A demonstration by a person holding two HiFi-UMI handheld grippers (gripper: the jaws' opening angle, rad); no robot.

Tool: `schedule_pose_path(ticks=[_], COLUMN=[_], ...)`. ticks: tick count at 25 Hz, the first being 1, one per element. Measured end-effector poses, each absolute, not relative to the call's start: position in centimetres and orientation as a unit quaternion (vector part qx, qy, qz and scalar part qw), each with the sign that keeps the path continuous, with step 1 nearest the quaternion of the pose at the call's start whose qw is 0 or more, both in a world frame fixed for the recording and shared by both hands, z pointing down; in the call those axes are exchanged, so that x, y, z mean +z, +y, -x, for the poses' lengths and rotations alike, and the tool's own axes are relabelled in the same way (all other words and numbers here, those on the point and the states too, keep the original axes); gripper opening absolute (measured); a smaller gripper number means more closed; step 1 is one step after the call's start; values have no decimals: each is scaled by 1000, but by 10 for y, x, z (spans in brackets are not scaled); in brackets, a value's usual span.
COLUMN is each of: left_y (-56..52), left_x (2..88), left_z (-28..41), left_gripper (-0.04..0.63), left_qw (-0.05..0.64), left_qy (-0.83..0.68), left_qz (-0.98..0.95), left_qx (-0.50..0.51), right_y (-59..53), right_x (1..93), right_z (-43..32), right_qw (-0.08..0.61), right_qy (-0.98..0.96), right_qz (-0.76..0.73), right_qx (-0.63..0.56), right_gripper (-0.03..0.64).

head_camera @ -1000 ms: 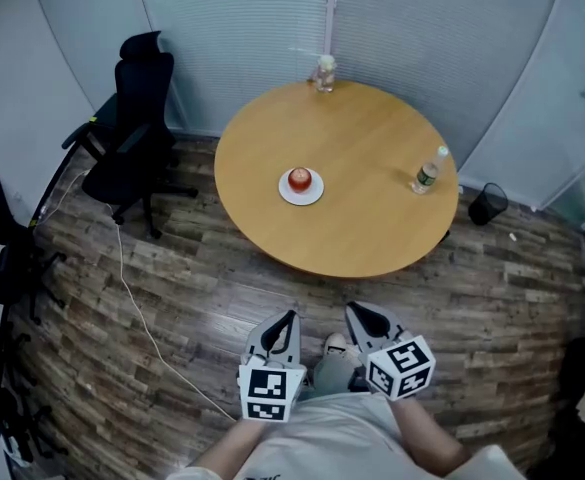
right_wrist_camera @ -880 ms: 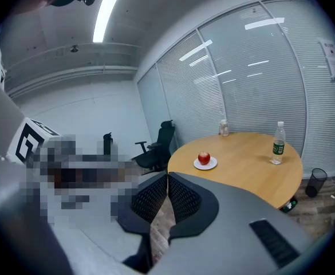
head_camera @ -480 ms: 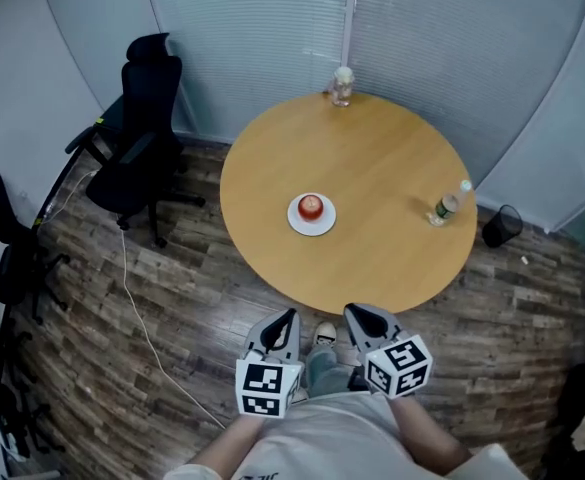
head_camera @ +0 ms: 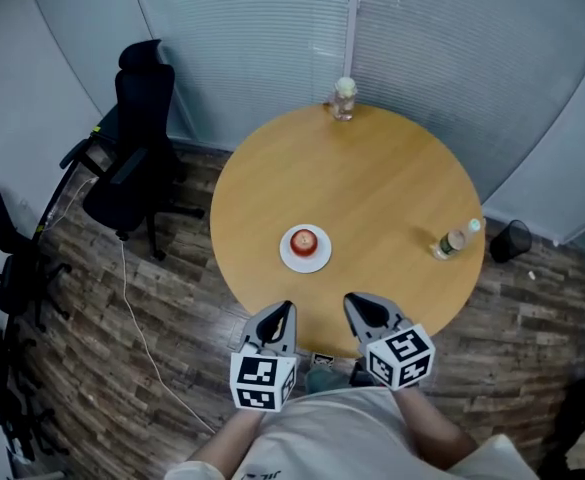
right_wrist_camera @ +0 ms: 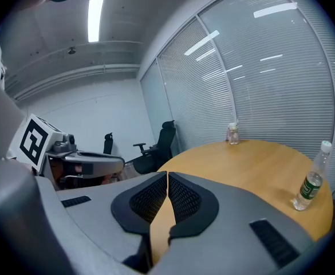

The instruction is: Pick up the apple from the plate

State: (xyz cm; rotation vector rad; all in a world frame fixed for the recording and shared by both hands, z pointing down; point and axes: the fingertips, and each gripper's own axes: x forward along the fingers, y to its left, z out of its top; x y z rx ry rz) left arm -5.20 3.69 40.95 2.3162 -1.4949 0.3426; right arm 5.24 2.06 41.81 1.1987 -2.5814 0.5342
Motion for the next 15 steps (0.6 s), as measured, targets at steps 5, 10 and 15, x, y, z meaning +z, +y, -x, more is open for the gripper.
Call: schedule_pose_path(ticks=[5,10,15], left_y=[13,4,-11], left_x=[414,413,409], left_z=[46,50,55], left_gripper=[3,3,3], left_qw=[199,200,193], left_qy=[-532,-534,-524], left_qz=[-815,-812,-819], left_qx=[115,127,130], right_y=[-7,-16,-26], right_x=[421,424,429], right_z=[-65,-63,-57], right_qw=[121,115,113], right_qy=[-882,-880,-873], right_qz=[-416,-416,-425], right_qx=[187,201,208], right_gripper=[32,32,32])
